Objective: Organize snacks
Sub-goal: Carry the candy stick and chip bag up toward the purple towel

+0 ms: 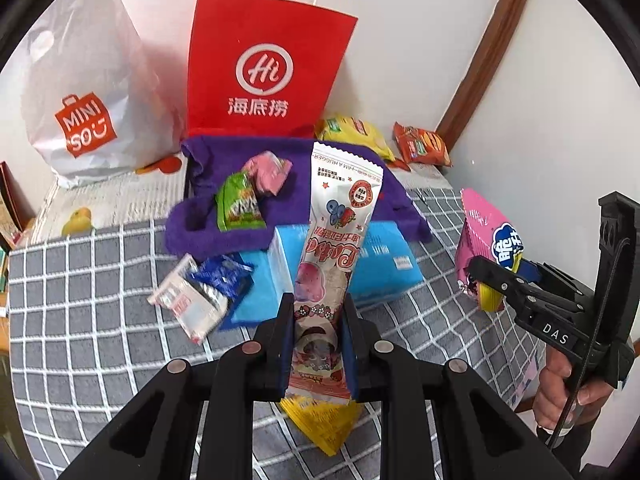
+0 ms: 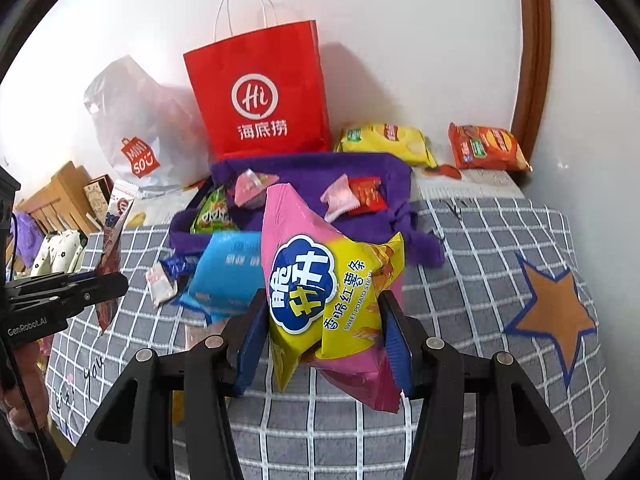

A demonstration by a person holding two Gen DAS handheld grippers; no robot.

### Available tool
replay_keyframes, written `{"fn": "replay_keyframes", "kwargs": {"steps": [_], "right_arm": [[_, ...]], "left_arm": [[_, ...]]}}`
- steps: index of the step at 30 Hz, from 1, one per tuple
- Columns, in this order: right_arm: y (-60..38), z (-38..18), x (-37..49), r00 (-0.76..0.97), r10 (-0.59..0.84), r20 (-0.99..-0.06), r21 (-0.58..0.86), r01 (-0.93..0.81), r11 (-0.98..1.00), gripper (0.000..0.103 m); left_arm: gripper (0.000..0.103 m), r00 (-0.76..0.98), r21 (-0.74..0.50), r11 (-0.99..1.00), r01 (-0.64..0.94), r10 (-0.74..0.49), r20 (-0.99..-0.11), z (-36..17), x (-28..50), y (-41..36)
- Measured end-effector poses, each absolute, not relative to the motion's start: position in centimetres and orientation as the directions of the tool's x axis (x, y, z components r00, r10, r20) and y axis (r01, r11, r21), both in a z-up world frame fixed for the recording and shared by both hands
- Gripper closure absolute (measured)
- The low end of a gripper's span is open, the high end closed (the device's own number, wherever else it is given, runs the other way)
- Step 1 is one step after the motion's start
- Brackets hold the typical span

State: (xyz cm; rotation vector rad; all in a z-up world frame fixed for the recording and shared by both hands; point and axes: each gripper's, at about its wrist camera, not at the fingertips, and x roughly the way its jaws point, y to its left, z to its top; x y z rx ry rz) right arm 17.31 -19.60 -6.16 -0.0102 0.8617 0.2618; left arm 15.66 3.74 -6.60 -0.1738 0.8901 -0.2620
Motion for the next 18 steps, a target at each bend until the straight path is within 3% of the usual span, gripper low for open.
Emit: {"fn": "replay_keyframes", "kwargs": {"steps": [18], "right_arm": [[-14.9,-3.5,26.3,0.652,0.250,-0.716,0.074,-0.285,0.956,0.050]], "left_arm": [[0.083,0.639,-0.226,0.966,0.127,-0.254,-0.726,-3.8,23.1,5.8]]}}
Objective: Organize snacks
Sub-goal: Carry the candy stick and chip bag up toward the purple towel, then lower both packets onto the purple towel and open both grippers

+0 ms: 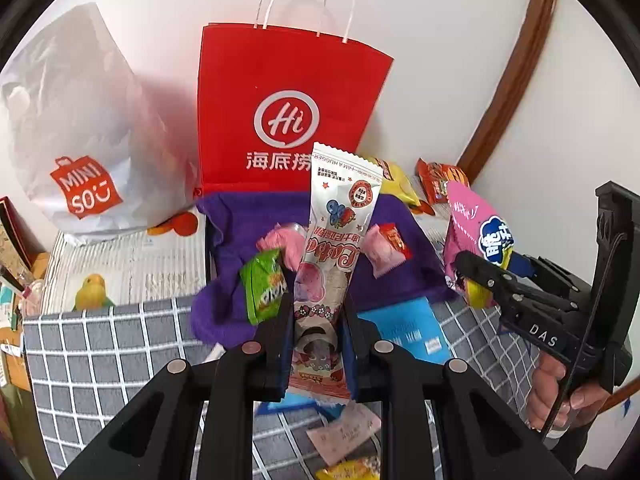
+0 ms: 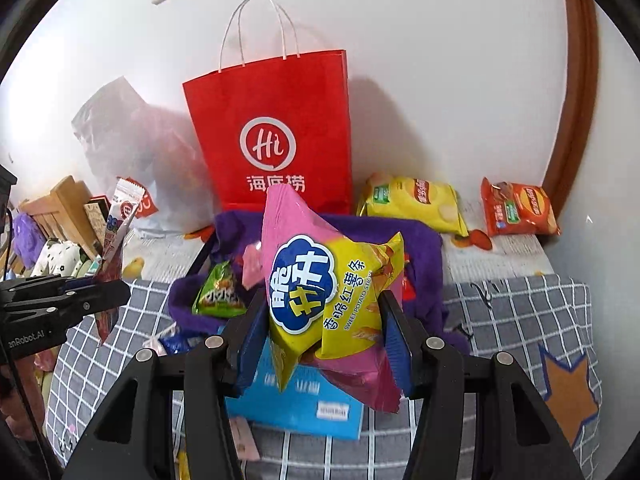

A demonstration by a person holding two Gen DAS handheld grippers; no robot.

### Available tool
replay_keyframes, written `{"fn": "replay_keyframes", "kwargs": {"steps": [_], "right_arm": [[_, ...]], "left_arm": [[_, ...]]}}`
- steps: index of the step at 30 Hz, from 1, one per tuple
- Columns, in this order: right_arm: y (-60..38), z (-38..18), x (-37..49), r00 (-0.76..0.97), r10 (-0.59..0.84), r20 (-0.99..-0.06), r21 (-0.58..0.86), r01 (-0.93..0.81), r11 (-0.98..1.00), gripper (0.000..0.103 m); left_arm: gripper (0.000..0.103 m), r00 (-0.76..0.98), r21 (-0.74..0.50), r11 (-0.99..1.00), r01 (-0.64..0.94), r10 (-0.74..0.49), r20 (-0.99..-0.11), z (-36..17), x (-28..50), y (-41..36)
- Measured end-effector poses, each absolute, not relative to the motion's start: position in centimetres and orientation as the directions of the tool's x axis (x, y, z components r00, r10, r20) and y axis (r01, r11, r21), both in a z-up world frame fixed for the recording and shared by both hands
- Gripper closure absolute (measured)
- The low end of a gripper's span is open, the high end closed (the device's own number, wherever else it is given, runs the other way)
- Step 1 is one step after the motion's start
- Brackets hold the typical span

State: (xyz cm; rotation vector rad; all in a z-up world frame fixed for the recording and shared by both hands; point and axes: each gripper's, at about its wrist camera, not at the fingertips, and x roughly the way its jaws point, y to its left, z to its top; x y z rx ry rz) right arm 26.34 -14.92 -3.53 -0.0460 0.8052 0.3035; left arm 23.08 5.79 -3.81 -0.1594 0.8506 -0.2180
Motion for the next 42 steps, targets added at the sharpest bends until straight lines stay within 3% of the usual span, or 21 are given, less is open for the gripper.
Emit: {"fn": "replay_keyframes", "kwargs": {"steps": [21,30,42], "right_arm": [[-12.2,-4.4,36.6,0.642,0.250,-0.725,0.085,-0.277,0.957,0.050],[-13.5,-8.8,39.2,0.590,0.261,-0.764,0.123,-0.264,0.957,0.050],[-13.3,-12.6,41.2,0.524,0.208,-0.826,0.074,-0.264,0.962,0.050]], "left_arm": [[0.083,0.610,-0.206,0.975,0.083,-0.213,-0.763,-4.6,33.3,6.6],[0.083,0.559,-0.226,0.972,0.063,-0.222,-0.799,-8.9,36.2,7.1],[0.083,0.478,-0.270,0.963,0.023,-0.248,-0.843,-12.1,37.8,8.0]]}}
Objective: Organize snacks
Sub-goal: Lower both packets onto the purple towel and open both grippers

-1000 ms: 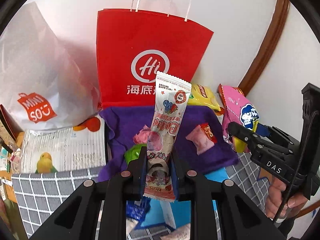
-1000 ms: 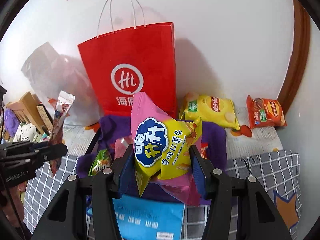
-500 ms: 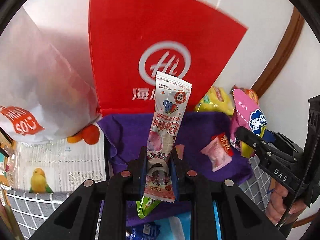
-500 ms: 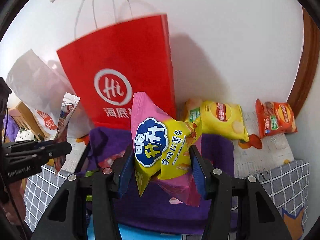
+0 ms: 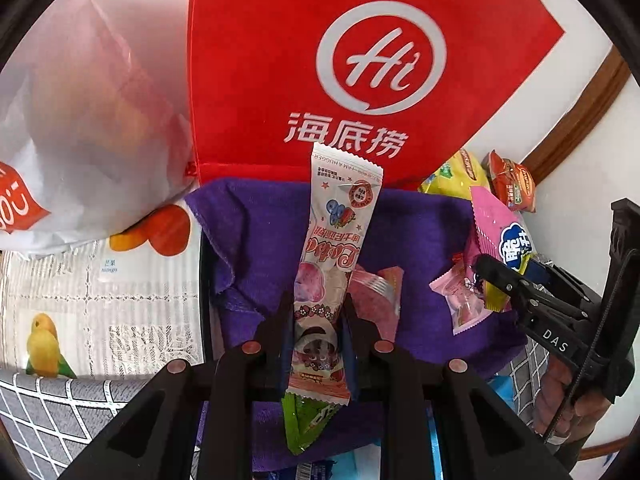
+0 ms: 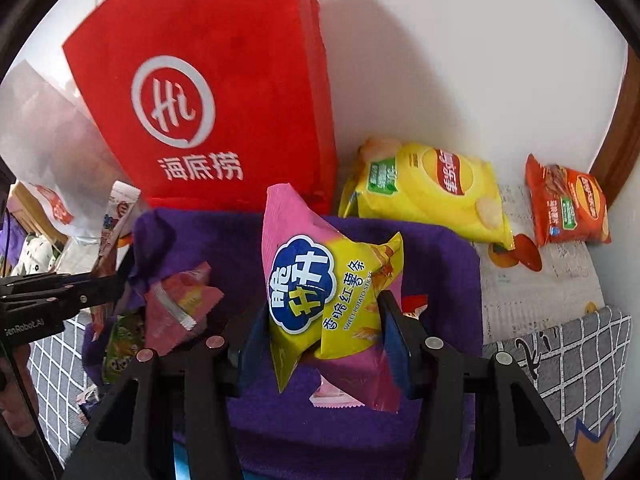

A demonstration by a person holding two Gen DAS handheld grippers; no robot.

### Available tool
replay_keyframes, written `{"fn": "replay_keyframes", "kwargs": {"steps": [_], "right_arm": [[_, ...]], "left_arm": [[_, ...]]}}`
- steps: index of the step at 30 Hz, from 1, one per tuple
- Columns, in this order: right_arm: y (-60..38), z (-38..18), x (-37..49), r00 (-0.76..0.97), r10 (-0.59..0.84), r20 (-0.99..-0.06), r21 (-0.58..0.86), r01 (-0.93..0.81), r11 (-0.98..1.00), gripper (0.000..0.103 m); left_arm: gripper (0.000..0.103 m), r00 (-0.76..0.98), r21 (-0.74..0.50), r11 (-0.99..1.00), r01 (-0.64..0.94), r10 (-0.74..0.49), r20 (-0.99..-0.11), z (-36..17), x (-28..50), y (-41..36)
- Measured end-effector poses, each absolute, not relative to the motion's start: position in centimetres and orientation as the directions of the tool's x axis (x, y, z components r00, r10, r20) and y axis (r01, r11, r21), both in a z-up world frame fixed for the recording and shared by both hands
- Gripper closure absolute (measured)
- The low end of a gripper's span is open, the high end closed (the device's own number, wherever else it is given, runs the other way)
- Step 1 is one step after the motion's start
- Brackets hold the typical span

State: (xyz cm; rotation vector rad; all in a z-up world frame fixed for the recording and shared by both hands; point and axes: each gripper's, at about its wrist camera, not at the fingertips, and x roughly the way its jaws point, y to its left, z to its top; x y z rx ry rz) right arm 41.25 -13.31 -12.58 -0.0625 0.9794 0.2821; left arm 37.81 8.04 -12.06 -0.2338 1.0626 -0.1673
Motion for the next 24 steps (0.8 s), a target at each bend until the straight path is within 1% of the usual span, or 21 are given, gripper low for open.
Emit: {"fn": "replay_keyframes", "kwargs": {"steps": [6,12,17,20,24], "right_arm": [[-13.3,-14.0,41.9,0.490,0.173,-0.854,0.053,-0.250,0.967,0.050],[-12.8,-14.0,41.6,0.493,0.156,-0.856,0.019,-0.271,0.962,0.048],[-12.7,-14.1,41.5,0.500,0.151,-0.853,0.012,-0.270,0.963,0.048],[-12.5,-14.0,41.4,0.503,0.143,-0.852,-0.003,-0.278,0.961,0.047],[-12.1,-14.0,41.1,0.496,0.146,-0.856,-0.008,-0.295,0.956,0.043]], "left_arm": [[0.083,0.450,-0.266,0.963,0.031,-0.252,-0.857,-13.1,38.1,7.4],[0.083,0.448,-0.261,0.964,0.044,-0.252,-0.857,-13.1,38.8,6.9],[0.083,0.472,-0.262,0.963,0.060,-0.258,-0.843,-12.7,38.5,6.7],[0.083,0.486,-0.277,0.956,0.091,-0.286,-0.826,-12.1,38.1,6.4],[0.083,0.465,-0.275,0.955,0.110,-0.294,-0.835,-12.5,38.2,5.4]]}}
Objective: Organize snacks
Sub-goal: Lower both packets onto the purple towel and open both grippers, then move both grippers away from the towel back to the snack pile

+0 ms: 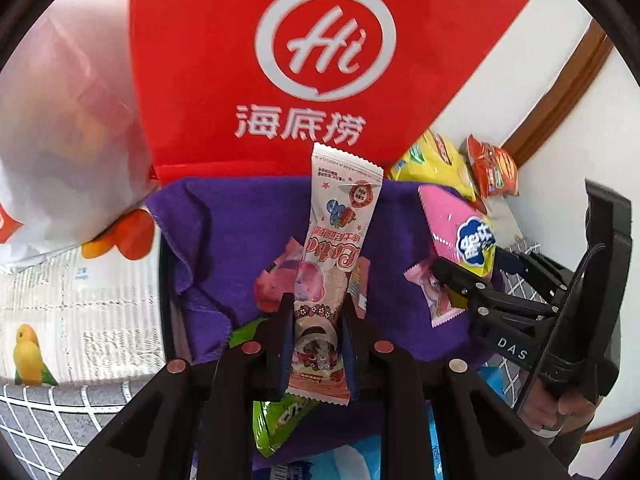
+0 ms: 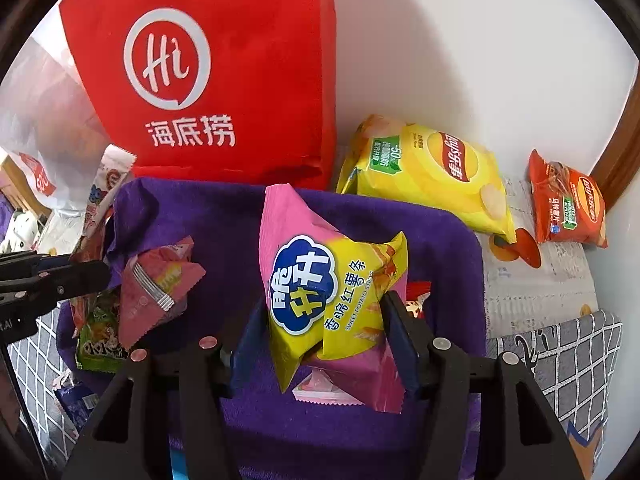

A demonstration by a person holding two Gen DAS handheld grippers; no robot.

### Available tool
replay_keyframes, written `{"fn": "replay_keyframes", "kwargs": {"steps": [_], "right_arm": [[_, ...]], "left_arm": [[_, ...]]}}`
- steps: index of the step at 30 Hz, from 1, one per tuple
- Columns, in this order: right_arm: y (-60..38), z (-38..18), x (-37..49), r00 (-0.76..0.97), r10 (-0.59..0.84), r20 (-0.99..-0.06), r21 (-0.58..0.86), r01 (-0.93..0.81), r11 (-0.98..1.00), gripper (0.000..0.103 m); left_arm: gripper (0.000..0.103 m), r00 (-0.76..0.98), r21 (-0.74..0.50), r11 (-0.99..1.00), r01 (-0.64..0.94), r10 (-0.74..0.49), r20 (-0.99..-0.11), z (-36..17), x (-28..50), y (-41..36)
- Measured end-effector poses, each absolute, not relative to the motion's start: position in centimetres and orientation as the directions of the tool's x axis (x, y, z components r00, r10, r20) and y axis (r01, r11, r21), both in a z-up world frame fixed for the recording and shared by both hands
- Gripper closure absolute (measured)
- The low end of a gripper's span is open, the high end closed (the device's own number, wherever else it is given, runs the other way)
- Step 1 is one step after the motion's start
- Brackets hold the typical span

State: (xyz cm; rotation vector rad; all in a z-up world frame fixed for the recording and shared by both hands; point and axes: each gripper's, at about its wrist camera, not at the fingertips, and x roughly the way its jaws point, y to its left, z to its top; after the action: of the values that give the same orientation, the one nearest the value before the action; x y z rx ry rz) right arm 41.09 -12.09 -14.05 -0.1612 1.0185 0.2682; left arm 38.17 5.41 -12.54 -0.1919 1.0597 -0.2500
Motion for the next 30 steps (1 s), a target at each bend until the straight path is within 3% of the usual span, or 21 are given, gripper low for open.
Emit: {"fn": "replay_keyframes", "kwargs": {"steps": [17,21,25,30], "right_arm": [[-12.4,-12.4,40.6,0.509,0.135,-0.850,-0.028,-0.300,0.954,0.026],[-13.0,-11.1,40.3,0.540,0.144,-0.829,-0.016,-0.281,0.960,0.025],[-13.7,-9.5,39.8,0.572,0.147,-0.807,-0.009,-0.261,0.965,0.025],[-14.0,-7.0,38.3,0.624,0.128,-0.771,-0.017,-0.220,0.975,0.025]], "left_arm": [[0.079,0.445,-0.268,0.956,0.119,-0.293,-0.846,-12.9,38.3,4.6],[0.073,0.440,-0.286,0.948,0.136,-0.317,-0.840,-12.6,38.2,4.3],[0.047,0.443,-0.293,0.943,0.155,-0.332,-0.833,-11.7,37.8,3.8],[0.041,0.483,-0.267,0.948,0.176,-0.319,-0.816,-9.9,36.7,3.2]]}}
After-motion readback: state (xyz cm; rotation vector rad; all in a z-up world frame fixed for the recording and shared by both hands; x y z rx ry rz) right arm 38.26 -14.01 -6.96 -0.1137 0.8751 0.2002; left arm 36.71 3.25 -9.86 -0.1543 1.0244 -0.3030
